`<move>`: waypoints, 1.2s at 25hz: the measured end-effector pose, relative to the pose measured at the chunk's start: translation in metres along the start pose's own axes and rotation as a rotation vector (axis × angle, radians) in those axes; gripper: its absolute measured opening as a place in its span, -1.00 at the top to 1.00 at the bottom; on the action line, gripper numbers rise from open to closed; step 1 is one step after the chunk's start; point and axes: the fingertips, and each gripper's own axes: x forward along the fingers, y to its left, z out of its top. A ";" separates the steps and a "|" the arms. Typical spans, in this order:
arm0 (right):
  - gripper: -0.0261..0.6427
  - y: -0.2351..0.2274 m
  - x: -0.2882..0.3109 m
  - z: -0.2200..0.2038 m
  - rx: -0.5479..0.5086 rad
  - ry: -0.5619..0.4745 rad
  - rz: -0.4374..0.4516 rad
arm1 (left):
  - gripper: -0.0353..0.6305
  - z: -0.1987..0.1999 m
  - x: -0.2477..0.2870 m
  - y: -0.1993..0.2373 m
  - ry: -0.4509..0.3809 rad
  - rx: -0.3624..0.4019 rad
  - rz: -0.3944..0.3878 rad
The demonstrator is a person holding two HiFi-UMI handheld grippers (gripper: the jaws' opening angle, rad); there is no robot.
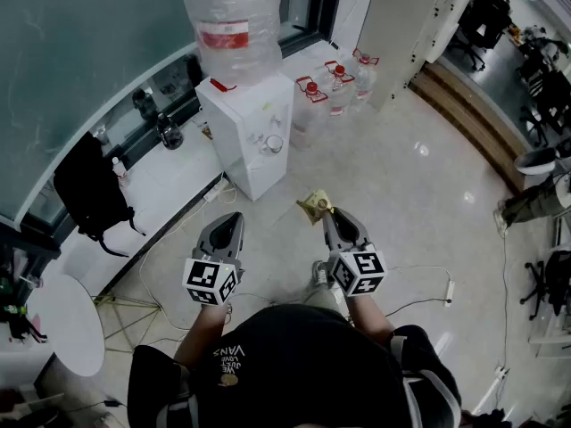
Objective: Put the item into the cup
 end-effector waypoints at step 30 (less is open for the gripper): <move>0.70 -0.152 0.166 0.028 -0.033 0.116 0.159 | 0.83 -0.005 0.199 0.019 0.053 -0.074 0.184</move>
